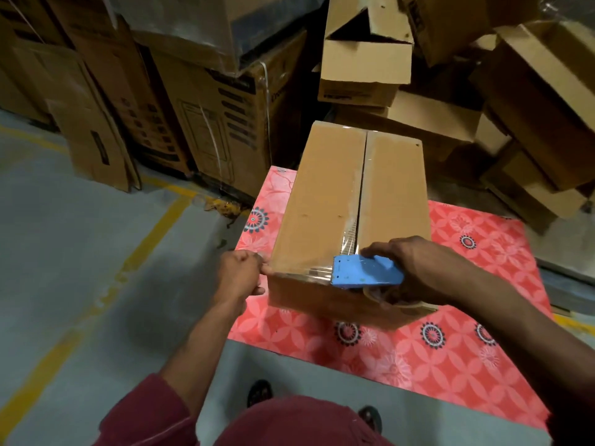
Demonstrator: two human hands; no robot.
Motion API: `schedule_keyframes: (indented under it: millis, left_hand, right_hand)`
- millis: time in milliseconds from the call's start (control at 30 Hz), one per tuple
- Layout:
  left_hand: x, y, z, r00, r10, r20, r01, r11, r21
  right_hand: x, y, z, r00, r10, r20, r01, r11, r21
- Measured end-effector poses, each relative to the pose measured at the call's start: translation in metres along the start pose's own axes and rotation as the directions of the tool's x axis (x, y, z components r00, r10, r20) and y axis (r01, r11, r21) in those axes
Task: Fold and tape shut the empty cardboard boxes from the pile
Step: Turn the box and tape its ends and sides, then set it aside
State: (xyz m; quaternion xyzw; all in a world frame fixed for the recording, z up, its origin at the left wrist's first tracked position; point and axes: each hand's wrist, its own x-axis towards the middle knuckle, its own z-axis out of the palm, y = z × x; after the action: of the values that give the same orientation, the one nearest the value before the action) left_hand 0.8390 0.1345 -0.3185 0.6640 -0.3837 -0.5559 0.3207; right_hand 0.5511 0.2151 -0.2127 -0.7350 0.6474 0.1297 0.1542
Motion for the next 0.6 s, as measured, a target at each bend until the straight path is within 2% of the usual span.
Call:
schedule_keyframes:
  millis: [167,467,533,600]
  left_hand:
    - [0.004,-0.015,0.000,0.996,0.070,-0.056,-0.058,0.980,0.193]
    - [0.011,-0.041,0.003,0.983,0.147,-0.106,-0.116,0.959,0.257]
    - [0.007,-0.042,0.007,0.968,0.215,-0.132,-0.158,0.924,0.347]
    - [0.000,-0.044,0.012,0.934,0.320,-0.156,-0.201,0.835,0.512]
  right_hand:
    - [0.011,-0.017,-0.010,0.999,-0.019,0.045,0.021,0.999,-0.029]
    - [0.016,-0.036,-0.013,0.996,-0.020,0.081,0.032,0.987,-0.157]
    - [0.019,-0.043,-0.014,0.996,-0.015,0.093,0.033,0.980,-0.194]
    - [0.023,-0.049,-0.013,0.993,-0.010,0.120,0.036,0.974,-0.224]
